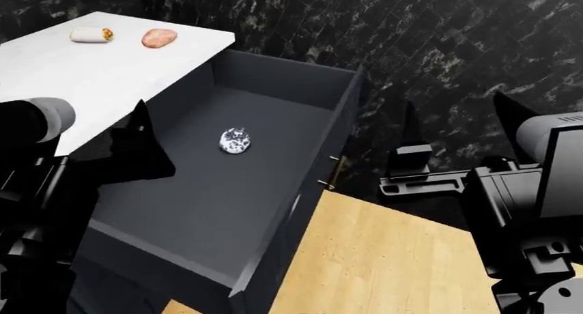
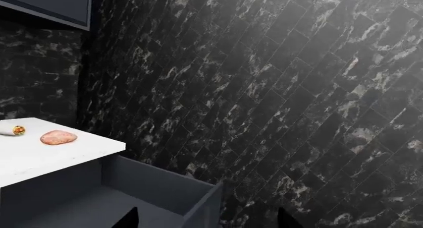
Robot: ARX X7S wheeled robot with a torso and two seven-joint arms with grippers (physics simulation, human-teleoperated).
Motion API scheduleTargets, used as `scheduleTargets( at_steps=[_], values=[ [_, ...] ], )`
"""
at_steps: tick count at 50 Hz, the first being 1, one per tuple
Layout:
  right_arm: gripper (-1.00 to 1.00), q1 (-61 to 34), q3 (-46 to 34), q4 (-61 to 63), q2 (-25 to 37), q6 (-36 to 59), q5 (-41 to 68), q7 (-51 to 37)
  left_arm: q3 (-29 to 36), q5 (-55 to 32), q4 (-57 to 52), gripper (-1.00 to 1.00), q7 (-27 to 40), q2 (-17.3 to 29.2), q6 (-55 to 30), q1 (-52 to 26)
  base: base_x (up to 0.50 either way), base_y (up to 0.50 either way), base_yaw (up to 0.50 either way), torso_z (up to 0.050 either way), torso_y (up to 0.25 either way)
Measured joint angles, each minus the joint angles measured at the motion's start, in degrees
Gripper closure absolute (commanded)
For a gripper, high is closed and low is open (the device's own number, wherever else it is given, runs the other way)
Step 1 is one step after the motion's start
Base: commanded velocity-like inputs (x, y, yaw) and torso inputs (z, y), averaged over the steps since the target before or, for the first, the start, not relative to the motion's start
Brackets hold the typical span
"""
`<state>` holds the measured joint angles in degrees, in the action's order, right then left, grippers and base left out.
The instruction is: Close the right drawer.
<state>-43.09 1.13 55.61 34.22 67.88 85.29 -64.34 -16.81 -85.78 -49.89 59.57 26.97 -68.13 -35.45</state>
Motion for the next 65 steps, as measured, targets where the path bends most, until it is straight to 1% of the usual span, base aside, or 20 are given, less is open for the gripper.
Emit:
scheduleTargets(
  at_steps=[11, 21, 50, 58, 65],
  values=[
    [-1.0, -0.13, -0.32, -0.14, 0.28, -0.35, -0.24, -0.19, 0.3, 0.06, 0.24, -1.0, -0.02, 0.33, 0.44, 0.02, 0.0, 0.0, -0.5, 0.0, 0.0],
    [-1.0, -0.74, -1.18, -0.41, 0.84, 0.23, -0.75, -1.51, 0.39, -0.16, 0.35, -1.0, 0.14, 0.7, 0.92, 0.04, 0.01, 0.0, -0.01, 0.0, 0.0],
    [-1.0, -2.21, -3.5, -0.61, 2.07, 0.95, -0.63, -3.51, 1.21, 0.02, 0.37, -1.0, 0.19, 1.37, 2.0, 0.3, 0.47, 0.15, 0.0, 0.0, 0.0],
    [-1.0, -1.56, -3.4, 0.18, 1.58, -0.38, -2.5, -1.01, 1.43, 0.28, 0.46, -1.0, 0.11, 1.54, 2.25, 0.42, 0.0, 0.0, -0.01, 0.0, 0.0],
    [-1.0, -0.87, -3.0, 0.5, 1.48, -1.64, -2.83, 0.22, 1.59, 0.18, 0.52, -1.0, 0.21, 1.71, 2.52, 0.42, 0.0, 0.0, -0.5, 0.0, 0.0]
  ],
)
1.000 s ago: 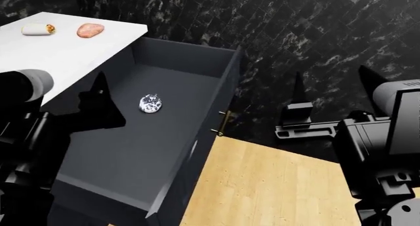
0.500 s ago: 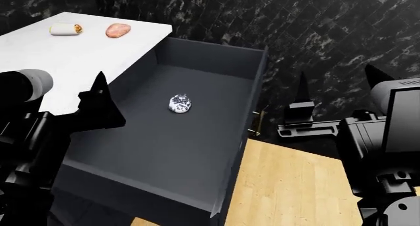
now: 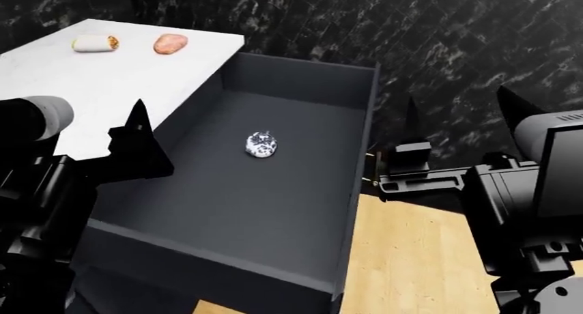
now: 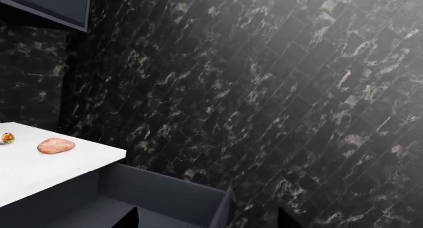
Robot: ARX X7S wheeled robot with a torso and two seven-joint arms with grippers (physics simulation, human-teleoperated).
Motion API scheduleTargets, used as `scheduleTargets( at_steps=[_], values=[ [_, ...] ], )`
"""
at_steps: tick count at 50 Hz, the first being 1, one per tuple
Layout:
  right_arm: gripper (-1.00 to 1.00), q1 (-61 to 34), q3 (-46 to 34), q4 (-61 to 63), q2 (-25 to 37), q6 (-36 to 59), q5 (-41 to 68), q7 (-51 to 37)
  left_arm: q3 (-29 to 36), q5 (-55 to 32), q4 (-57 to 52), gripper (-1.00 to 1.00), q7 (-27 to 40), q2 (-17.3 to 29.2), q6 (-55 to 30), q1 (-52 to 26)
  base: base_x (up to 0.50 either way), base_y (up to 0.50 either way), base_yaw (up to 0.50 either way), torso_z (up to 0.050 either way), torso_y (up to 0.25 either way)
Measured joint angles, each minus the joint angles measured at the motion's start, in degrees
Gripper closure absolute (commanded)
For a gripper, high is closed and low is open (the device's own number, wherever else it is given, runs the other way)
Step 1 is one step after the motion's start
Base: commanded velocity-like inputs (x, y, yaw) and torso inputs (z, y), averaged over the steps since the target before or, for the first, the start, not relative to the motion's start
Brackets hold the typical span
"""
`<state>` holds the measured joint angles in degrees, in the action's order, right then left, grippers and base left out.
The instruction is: Close the right drawer.
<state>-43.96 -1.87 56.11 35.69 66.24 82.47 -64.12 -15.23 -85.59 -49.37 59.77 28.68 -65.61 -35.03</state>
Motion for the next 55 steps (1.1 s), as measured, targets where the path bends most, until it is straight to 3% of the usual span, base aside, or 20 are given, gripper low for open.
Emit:
scheduleTargets(
  at_steps=[31, 42, 55],
  values=[
    [-1.0, 0.49, -0.04, 0.06, 0.77, -2.03, 0.29, 0.11, 0.72, -0.19, 0.02, -1.0, 0.31, 0.66, 1.18, 0.05, 0.0, 0.0, -0.5, 0.0, 0.0],
    [-1.0, -0.18, -0.84, -0.43, 1.35, -1.36, 0.04, -1.52, 1.08, 0.03, 0.07, -1.0, 0.22, 0.79, 1.54, 0.19, 0.0, -0.02, -0.02, 0.0, 0.0],
    [-1.0, -0.32, -0.94, -0.21, 1.77, -1.86, -0.16, -1.42, 1.32, -0.22, 0.09, -1.0, 0.52, 1.11, 1.98, 0.22, 0.03, -0.4, 0.0, 0.0, 0.0]
  ],
)
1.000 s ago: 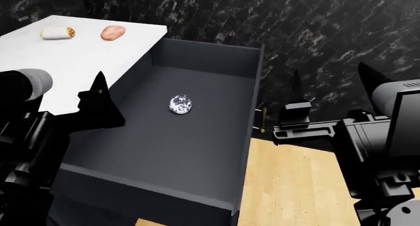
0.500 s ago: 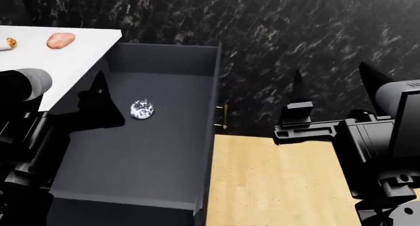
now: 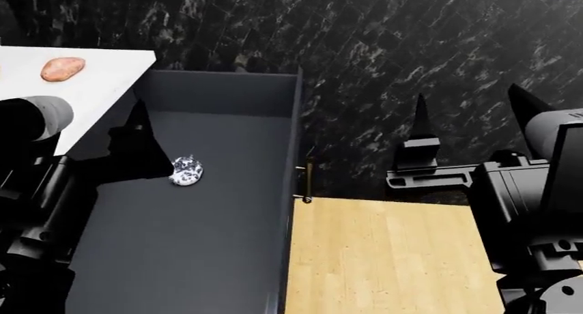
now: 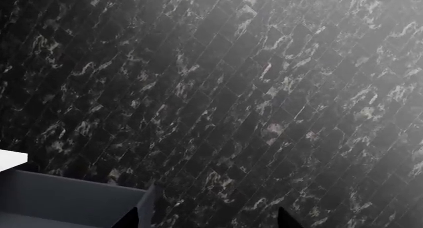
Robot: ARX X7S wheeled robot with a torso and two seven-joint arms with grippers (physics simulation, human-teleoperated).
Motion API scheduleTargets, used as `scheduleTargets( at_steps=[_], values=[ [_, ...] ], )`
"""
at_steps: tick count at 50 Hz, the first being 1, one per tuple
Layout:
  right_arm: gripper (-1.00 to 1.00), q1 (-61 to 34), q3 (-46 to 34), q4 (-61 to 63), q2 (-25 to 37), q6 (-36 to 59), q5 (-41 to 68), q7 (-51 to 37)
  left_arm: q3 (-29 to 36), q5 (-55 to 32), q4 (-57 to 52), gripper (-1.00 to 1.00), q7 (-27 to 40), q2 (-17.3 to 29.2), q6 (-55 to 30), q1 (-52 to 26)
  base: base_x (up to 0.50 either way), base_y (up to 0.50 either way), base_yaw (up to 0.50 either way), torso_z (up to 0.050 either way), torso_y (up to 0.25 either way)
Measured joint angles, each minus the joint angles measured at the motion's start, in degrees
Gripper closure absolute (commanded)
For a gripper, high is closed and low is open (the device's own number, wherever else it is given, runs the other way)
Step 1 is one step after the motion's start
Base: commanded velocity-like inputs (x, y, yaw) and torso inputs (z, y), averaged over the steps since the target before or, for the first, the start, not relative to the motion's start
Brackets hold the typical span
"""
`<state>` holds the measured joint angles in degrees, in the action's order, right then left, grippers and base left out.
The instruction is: Close the right drawer.
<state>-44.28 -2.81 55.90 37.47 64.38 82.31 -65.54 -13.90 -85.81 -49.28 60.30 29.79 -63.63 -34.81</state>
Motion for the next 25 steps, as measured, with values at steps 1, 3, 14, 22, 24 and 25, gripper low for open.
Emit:
scheduleTargets(
  at_steps=[1, 3, 14, 22, 24, 25],
  values=[
    [-1.0, -0.21, -0.3, -0.03, 0.03, 0.26, -0.03, -0.16, 0.01, -0.02, 0.0, -1.0, 0.02, 0.03, 0.04, 0.0, 0.0, 0.0, 0.0, 0.0, 0.0],
    [-1.0, -0.3, -0.47, 0.02, 0.0, 0.25, -0.15, -0.07, 0.02, -0.02, -0.02, -1.0, 0.04, 0.08, 0.12, 0.01, 0.0, 0.0, 0.0, 0.0, 0.0],
    [-1.0, -1.72, -1.51, 0.56, 0.58, 0.86, 0.11, -0.89, 0.16, -0.09, -0.17, -1.0, 0.03, 0.32, 0.56, 0.23, 0.47, 0.04, 0.0, 0.0, 0.0],
    [-1.0, -2.26, -2.03, 0.69, 0.9, 0.96, 0.25, -1.39, 0.31, -0.12, -0.2, -1.0, 0.11, 0.54, 0.8, 0.26, 0.5, 0.04, 0.0, 0.0, 0.0],
    [-1.0, -2.35, -2.12, 0.7, 0.96, 0.94, 0.29, -1.5, 0.34, -0.14, -0.2, -1.0, 0.14, 0.59, 0.86, 0.27, 0.5, 0.04, 0.0, 0.0, 0.0],
    [-1.0, -2.39, -2.17, 0.71, 0.99, 0.93, 0.3, -1.55, 0.35, -0.15, -0.21, -1.0, 0.15, 0.62, 0.89, 0.29, 0.5, 0.04, 0.0, 0.0, 0.0]
  ],
)
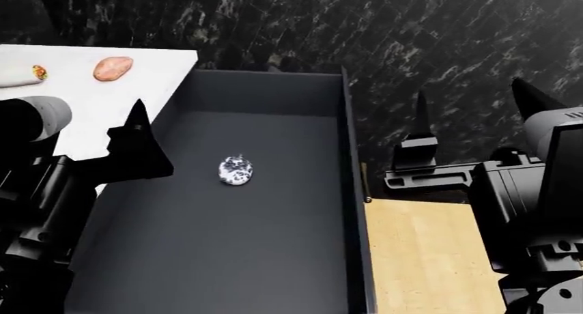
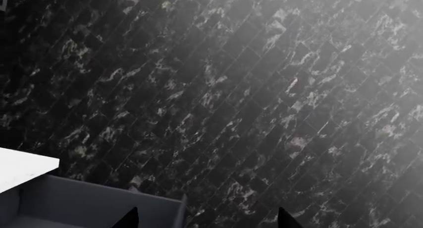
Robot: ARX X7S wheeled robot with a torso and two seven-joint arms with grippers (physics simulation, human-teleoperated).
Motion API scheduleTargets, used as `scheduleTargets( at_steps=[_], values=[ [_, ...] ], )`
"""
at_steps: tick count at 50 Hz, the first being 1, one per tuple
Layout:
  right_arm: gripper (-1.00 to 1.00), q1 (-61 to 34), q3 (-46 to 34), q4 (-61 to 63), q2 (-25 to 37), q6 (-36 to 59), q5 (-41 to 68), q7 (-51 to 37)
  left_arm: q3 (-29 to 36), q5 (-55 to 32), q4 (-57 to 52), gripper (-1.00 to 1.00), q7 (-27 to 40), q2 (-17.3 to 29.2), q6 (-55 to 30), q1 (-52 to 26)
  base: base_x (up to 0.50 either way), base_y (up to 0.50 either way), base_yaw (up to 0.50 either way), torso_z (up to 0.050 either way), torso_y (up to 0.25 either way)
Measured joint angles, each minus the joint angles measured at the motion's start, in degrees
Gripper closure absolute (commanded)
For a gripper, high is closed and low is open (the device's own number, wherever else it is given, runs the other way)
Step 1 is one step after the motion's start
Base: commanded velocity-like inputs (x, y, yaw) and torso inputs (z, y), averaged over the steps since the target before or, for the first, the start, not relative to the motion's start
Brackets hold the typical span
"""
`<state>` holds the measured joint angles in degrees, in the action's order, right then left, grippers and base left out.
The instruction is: Close the right drawer.
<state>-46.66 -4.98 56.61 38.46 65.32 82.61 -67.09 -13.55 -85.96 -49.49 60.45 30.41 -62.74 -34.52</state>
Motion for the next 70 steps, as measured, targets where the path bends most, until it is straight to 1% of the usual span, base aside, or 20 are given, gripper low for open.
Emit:
scheduleTargets(
  at_steps=[8, 21, 25, 40, 44, 51, 60, 70],
  values=[
    [-1.0, 0.0, -0.31, 0.01, 0.18, -0.18, -0.46, 0.07, 0.27, 0.08, 0.01, -1.0, 0.04, 0.12, 0.2, 0.02, 0.48, 0.04, 0.0, 0.0, 0.0],
    [-1.0, -0.12, -0.6, -0.16, 0.46, -0.57, -1.47, 0.15, 0.84, 0.45, 0.21, -1.0, 0.08, 0.2, 0.49, -0.13, 0.0, 0.0, 0.0, 0.0, 0.0],
    [-1.0, -0.25, -0.55, -0.02, 0.67, -0.74, -1.76, 0.24, 1.0, 0.32, 0.18, -1.0, 0.08, 0.18, 0.68, -0.13, 0.46, 0.04, 0.0, 0.0, 0.0],
    [-1.0, 0.17, -0.78, -0.87, 1.11, -1.16, -2.03, -0.82, 1.16, 0.34, 0.1, -1.0, 0.21, 0.6, 1.11, -0.01, 0.0, 0.0, 0.0, 0.0, 0.0],
    [-1.0, 0.82, -0.3, -0.72, 1.3, -1.99, -2.32, 0.11, 1.24, 0.29, 0.01, -1.0, 0.25, 0.71, 1.22, 0.02, 0.03, -0.42, 0.0, 0.0, 0.0],
    [-1.0, 0.08, -1.36, -1.11, 1.78, -1.03, -1.93, -0.77, 1.4, 0.34, 0.07, -1.0, 0.23, 0.79, 1.4, 0.04, 0.0, 0.0, 0.0, 0.0, 0.0],
    [-1.0, -1.3, -2.0, -2.11, 3.97, 0.28, 1.96, -3.32, 1.72, 0.55, 0.07, -1.0, 0.17, 0.86, 1.61, 0.13, 0.0, 0.0, 0.0, 0.0, 0.0],
    [-1.0, 1.71, 2.34, -4.82, 8.82, -1.6, 6.69, -5.23, 2.07, 0.91, 0.15, -1.0, 0.0, 0.92, 1.84, 0.22, 0.0, 0.0, 0.0, 0.0, 0.0]
  ],
)
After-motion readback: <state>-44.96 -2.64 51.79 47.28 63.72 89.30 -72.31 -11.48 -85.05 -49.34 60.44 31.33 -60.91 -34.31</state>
